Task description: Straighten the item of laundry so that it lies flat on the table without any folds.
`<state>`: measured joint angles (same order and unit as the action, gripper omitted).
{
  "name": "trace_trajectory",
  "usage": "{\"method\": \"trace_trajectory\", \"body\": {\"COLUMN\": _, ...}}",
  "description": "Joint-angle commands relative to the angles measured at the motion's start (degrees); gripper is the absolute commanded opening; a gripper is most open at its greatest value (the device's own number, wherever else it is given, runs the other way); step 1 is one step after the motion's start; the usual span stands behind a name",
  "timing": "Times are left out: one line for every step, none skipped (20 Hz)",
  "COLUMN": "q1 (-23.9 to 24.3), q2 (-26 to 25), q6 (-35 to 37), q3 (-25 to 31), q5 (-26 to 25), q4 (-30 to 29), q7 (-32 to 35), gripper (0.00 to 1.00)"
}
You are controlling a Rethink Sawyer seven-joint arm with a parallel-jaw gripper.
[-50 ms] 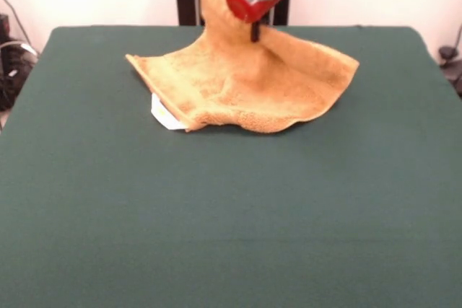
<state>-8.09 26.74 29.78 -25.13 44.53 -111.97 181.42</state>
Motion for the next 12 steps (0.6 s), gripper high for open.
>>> {"method": "trace_trajectory", "body": {"q1": -0.09, "q2": -7.49, "q6": -6.39, "q3": 9.94, "q5": 8.62, "q4": 3.38, "q7": 17.39, "gripper": 0.0}}
{"method": "trace_trajectory", "body": {"q1": -0.61, "q2": -8.29, "q6": -5.45, "q3": 9.42, "q5": 8.85, "q4": 4.27, "q7": 18.4, "gripper": 0.0}}
{"method": "trace_trajectory", "body": {"q1": -1.14, "q2": -9.1, "q6": -4.51, "q3": 8.9, "q5": 9.08, "q4": 5.15, "q7": 19.42, "gripper": 0.0}}
{"method": "trace_trajectory", "body": {"q1": -1.36, "q2": -9.52, "q6": -3.64, "q3": 8.81, "q5": 9.44, "q4": 5.68, "q7": 20.08, "gripper": 0.0}}
{"method": "trace_trajectory", "body": {"q1": -1.4, "q2": -9.52, "q6": -3.39, "q3": 9.06, "q5": 9.96, "q4": 5.72, "q7": 20.12, "gripper": 0.0}}
{"method": "trace_trajectory", "body": {"q1": -1.7, "q2": -9.54, "q6": -2.5, "q3": 8.91, "q5": 10.2, "q4": 5.96, "q7": 20.61, "gripper": 0.0}}
{"method": "trace_trajectory", "body": {"q1": -2.08, "q2": -9.4, "q6": -1.74, "q3": 8.76, "q5": 10.52, "q4": 6.09, "q7": 21.21, "gripper": 0.0}}
{"method": "trace_trajectory", "body": {"q1": -2.65, "q2": -9.38, "q6": -0.65, "q3": 8.35, "q5": 10.67, "q4": 6.41, "q7": 22.13, "gripper": 0.0}}
{"method": "trace_trajectory", "body": {"q1": -2.93, "q2": -9.15, "q6": 0.1, "q3": 8.39, "q5": 10.97, "q4": 6.51, "q7": 22.8, "gripper": 0.0}}
{"method": "trace_trajectory", "body": {"q1": -3.26, "q2": -9.06, "q6": 1.04, "q3": 8.22, "q5": 11.03, "q4": 6.77, "q7": 23.65, "gripper": 0.0}}
{"method": "trace_trajectory", "body": {"q1": -3.36, "q2": -8.74, "q6": 1.66, "q3": 8.44, "q5": 11.44, "q4": 6.69, "q7": 24.24, "gripper": 0.0}}
{"method": "trace_trajectory", "body": {"q1": -3.6, "q2": -8.64, "q6": 2.13, "q3": 8.49, "q5": 11.65, "q4": 6.77, "q7": 24.74, "gripper": 0.0}}
